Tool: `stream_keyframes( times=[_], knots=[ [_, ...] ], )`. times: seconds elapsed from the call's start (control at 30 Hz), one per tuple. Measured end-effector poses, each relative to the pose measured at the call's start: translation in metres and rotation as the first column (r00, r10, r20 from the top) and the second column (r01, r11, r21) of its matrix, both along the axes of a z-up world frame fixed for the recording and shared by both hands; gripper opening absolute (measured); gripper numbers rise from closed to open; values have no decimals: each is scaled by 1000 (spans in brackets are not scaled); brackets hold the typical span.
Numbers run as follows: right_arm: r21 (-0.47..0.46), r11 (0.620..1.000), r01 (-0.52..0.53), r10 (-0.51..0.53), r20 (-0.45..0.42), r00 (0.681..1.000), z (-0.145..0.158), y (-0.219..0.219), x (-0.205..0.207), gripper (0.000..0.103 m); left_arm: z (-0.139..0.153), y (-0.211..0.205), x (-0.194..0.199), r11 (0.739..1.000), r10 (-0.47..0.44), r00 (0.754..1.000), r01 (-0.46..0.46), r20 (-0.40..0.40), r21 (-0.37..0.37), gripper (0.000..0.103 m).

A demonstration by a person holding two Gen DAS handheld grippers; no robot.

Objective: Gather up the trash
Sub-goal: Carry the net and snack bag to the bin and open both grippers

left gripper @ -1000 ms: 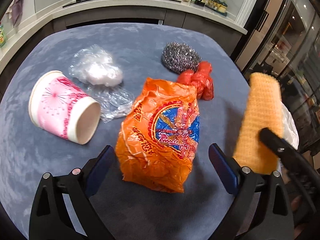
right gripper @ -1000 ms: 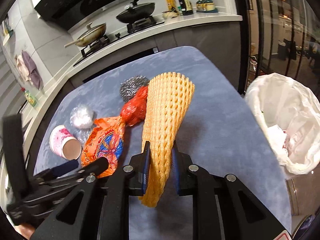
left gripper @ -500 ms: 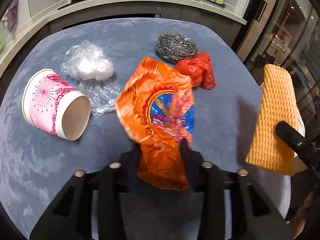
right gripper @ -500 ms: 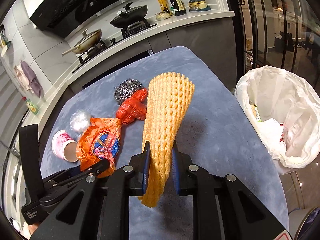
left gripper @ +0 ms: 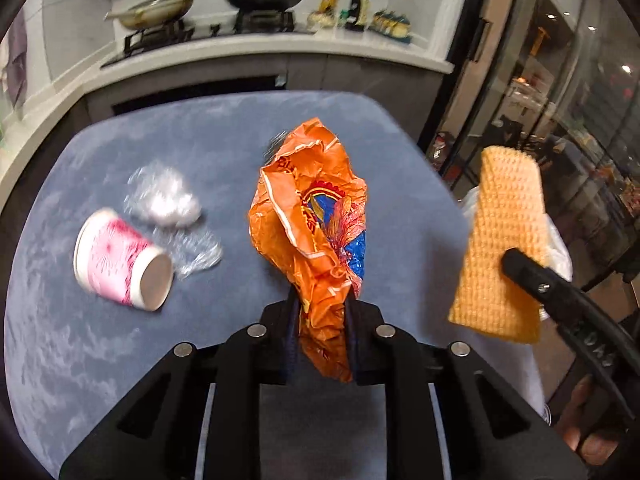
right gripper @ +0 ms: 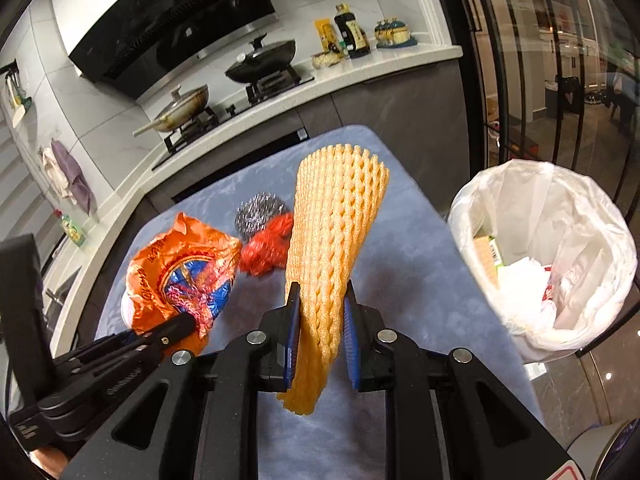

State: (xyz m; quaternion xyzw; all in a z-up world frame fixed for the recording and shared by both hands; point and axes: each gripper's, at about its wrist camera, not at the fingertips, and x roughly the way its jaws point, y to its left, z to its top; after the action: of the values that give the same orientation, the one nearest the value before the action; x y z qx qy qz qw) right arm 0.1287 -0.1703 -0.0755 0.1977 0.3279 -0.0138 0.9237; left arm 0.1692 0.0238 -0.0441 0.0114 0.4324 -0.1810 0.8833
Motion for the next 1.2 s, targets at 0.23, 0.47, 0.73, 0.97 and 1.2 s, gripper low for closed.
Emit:
stream_keyframes(
  times=[0.23, 0.47, 0.73, 0.97, 1.2],
  knots=[
    [-19, 998, 61, -59, 69, 996, 27, -31, -17, 18, 28, -46, -9, 995, -94, 994, 95, 59, -17, 18],
    [-36, 989, 140, -135, 122, 983, 50, -73, -36, 18, 48, -98, -19, 982, -183, 977, 186, 107, -20, 18],
    [-71, 970, 230, -220, 134, 966, 55, -121, -57, 18, 48, -156, -29, 960, -278, 954, 280, 114, -2, 18],
    [-83, 948, 306, -299, 91, 950, 42, -163, -61, 18, 35, -202, -28, 938, -345, 934, 345, 93, 13, 18],
    [-84, 941, 328, -326, 41, 945, 30, -187, -58, 19, 26, -234, -27, 920, -391, 916, 390, 88, 26, 18]
  ],
)
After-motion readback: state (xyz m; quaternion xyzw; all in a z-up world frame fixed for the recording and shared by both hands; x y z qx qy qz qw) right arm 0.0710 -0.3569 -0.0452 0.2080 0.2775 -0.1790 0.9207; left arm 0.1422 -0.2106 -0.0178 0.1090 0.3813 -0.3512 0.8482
